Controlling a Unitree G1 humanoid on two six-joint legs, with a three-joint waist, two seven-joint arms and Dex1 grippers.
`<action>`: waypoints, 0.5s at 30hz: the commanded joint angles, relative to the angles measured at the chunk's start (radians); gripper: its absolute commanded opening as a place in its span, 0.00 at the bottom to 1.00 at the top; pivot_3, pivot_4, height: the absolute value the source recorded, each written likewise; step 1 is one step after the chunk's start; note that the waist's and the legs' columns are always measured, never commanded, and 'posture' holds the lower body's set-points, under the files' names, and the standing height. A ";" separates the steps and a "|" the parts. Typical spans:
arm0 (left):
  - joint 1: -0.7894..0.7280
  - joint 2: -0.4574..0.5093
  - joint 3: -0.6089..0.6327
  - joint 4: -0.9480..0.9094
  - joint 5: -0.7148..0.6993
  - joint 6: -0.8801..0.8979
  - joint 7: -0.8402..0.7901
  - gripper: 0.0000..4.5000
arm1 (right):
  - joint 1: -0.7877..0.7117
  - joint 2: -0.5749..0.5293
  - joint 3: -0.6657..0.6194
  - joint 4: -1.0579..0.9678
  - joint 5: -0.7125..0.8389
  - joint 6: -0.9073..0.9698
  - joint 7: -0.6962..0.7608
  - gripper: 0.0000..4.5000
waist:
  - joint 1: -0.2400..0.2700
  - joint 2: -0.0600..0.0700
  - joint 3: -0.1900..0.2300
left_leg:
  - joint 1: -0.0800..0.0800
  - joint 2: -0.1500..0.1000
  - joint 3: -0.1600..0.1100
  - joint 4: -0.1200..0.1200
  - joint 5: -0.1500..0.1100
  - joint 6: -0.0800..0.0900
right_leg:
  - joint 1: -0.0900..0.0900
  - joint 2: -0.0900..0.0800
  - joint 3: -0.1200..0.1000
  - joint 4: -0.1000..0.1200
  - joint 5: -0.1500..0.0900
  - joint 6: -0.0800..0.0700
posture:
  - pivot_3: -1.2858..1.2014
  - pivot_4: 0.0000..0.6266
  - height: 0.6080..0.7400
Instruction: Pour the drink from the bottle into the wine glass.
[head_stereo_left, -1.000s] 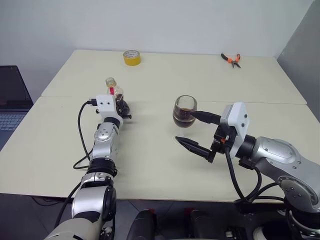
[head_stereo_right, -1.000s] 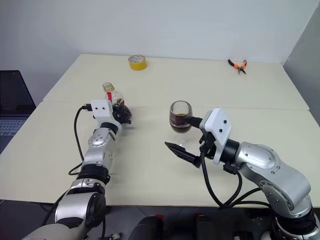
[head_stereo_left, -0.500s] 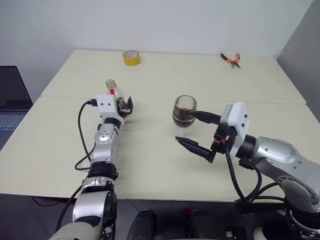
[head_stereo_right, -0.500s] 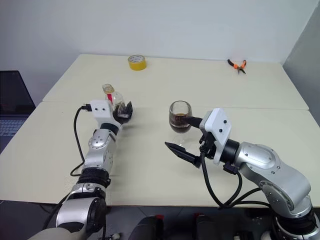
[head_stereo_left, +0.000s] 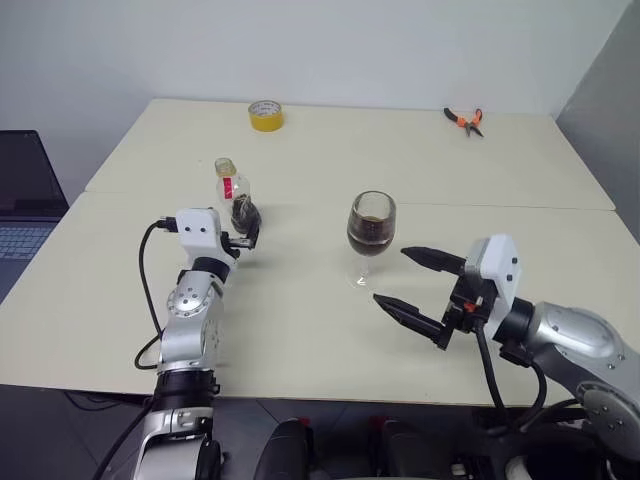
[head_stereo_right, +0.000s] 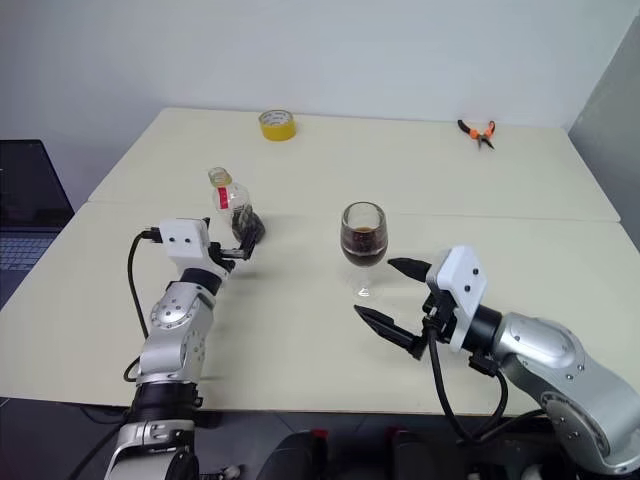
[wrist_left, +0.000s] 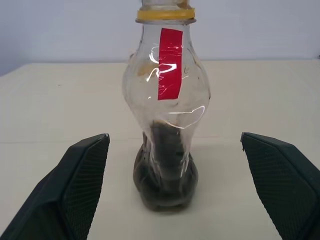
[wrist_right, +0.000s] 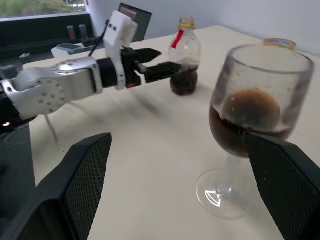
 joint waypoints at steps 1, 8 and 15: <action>0.038 -0.005 -0.027 -0.132 0.037 0.057 0.039 0.99 | 0.115 0.052 -0.004 0.062 -0.110 -0.171 0.023 1.00 | 0.001 -0.001 0.000 | 0.000 0.000 0.000 0.000 0.000 0.000 | 0.001 0.000 0.000 -0.001 0.000 0.000 | 0.52 0.24 1.00; 0.108 -0.005 -0.044 -0.208 0.053 0.105 0.045 0.99 | 0.195 0.217 0.016 0.259 -0.259 -0.407 -0.016 1.00 | -0.003 0.000 -0.001 | 0.002 0.001 0.001 -0.002 0.000 0.000 | 0.000 0.001 0.001 0.000 0.000 0.000 | 0.52 0.24 1.00; 0.166 -0.035 -0.078 -0.187 0.071 -0.055 0.017 0.99 | 0.076 0.464 -0.051 0.550 -0.450 -0.676 -0.280 1.00 | 0.000 0.000 -0.001 | 0.002 0.000 0.001 -0.002 0.000 0.000 | 0.000 0.000 0.001 0.000 0.000 0.000 | 0.52 0.24 1.00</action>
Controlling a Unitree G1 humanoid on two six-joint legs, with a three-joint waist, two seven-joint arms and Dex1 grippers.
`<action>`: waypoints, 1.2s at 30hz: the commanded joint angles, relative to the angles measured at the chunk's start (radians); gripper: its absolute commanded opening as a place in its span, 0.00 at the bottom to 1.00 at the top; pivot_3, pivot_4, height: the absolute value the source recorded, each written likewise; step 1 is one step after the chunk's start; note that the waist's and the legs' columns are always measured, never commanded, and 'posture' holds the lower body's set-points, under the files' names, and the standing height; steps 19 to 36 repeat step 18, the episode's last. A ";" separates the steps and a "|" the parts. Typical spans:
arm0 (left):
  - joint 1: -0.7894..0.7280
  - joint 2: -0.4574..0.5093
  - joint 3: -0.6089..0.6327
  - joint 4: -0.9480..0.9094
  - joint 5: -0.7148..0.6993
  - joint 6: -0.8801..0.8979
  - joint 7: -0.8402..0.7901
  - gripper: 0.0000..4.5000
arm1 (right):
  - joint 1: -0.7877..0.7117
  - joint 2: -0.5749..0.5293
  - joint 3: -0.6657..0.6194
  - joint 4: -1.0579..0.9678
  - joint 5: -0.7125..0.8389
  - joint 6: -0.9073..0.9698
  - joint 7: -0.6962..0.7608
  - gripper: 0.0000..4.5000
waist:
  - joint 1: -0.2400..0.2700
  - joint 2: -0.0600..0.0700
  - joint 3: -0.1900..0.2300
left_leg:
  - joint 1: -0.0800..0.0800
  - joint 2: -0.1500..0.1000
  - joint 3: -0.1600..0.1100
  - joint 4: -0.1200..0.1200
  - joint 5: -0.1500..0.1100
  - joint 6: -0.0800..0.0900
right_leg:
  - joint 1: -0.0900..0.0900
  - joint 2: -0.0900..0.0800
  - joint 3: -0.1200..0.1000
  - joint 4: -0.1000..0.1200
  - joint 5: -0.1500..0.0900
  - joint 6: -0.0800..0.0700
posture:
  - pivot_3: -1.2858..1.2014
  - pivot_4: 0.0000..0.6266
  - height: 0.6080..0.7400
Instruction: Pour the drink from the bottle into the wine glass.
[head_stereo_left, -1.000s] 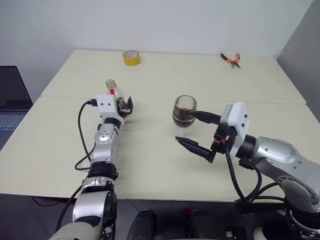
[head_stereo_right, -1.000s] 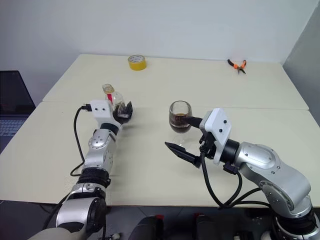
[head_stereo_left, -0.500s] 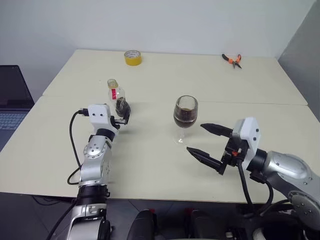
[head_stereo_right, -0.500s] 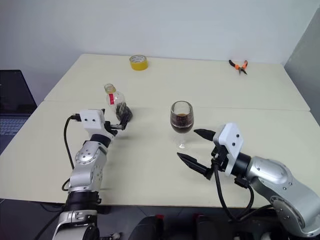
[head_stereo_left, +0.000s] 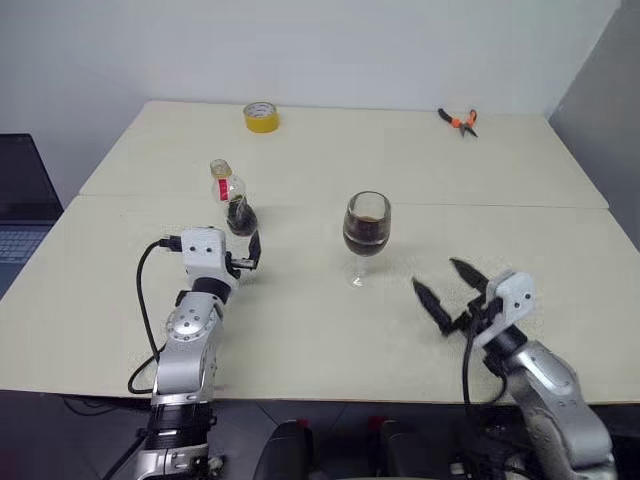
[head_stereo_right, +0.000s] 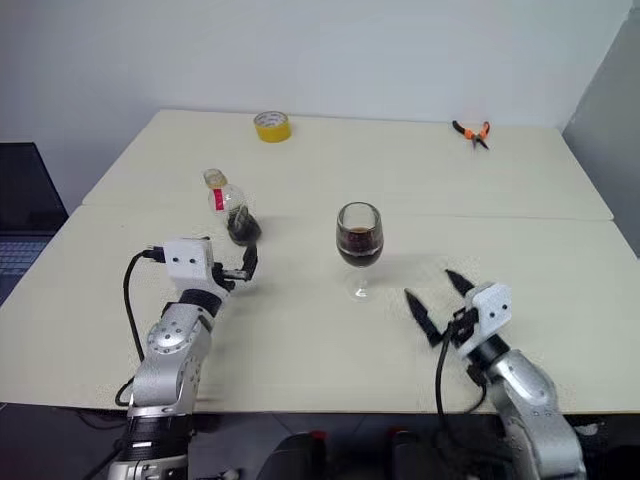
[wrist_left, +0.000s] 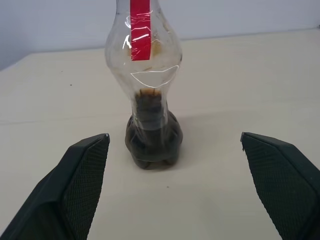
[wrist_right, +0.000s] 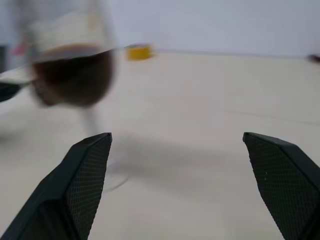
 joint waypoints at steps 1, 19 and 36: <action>0.013 0.003 -0.026 -0.018 0.020 -0.087 -0.030 0.99 | -0.033 0.039 -0.052 0.076 -0.064 -0.112 -0.092 1.00 | 0.004 0.000 0.000 | 0.000 0.000 0.000 0.000 0.000 0.000 | 0.000 0.000 0.000 0.000 0.000 0.000 | 0.52 0.24 1.00; 0.056 0.015 -0.049 -0.009 -0.001 -0.129 -0.127 0.99 | -0.071 0.052 -0.073 0.126 -0.071 -0.150 -0.105 1.00 | 0.000 0.001 -0.001 | 0.000 0.000 0.001 -0.001 0.000 0.000 | 0.000 0.000 0.000 0.000 0.000 0.000 | 0.52 0.24 1.00; 0.056 0.015 -0.049 -0.009 -0.001 -0.129 -0.127 0.99 | -0.071 0.052 -0.073 0.126 -0.071 -0.150 -0.105 1.00 | 0.000 0.001 -0.001 | 0.000 0.000 0.001 -0.001 0.000 0.000 | 0.000 0.000 0.000 0.000 0.000 0.000 | 0.52 0.24 1.00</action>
